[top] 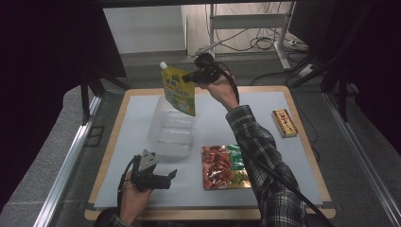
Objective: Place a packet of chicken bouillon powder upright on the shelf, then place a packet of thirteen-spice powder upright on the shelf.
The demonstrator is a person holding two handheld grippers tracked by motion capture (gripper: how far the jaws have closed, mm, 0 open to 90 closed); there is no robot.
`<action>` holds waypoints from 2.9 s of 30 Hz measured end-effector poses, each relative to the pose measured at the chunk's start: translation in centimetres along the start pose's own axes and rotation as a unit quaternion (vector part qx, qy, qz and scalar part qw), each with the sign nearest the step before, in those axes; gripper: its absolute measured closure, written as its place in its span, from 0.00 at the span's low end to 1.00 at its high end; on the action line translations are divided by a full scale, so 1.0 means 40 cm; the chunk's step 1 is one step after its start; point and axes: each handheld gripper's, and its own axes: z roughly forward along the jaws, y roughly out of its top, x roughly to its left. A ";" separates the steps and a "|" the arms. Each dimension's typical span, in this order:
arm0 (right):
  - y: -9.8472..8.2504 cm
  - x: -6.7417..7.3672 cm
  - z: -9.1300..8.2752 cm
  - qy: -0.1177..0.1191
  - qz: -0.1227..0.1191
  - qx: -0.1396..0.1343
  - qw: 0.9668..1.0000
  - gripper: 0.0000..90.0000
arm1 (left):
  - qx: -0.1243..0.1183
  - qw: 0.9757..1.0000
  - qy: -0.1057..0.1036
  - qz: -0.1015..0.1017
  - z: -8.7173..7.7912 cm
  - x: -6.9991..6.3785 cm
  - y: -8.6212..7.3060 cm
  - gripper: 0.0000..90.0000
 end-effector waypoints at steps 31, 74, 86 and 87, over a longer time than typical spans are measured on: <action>-0.066 -0.011 0.115 -0.008 -0.008 0.030 0.999 0.97 | 0.005 1.000 -0.006 0.001 0.007 -0.005 0.000 0.00; -0.116 0.016 0.052 -0.053 -0.030 0.055 0.997 0.25 | 0.010 1.000 -0.017 0.006 0.018 -0.013 -0.002 0.01; -0.162 0.027 0.006 -0.037 -0.021 0.040 0.998 0.15 | 0.013 1.000 -0.016 0.014 0.021 -0.018 -0.003 0.01; -0.165 0.027 0.001 -0.033 -0.022 0.038 0.998 0.14 | 0.013 1.000 -0.017 0.014 0.021 -0.019 -0.003 0.01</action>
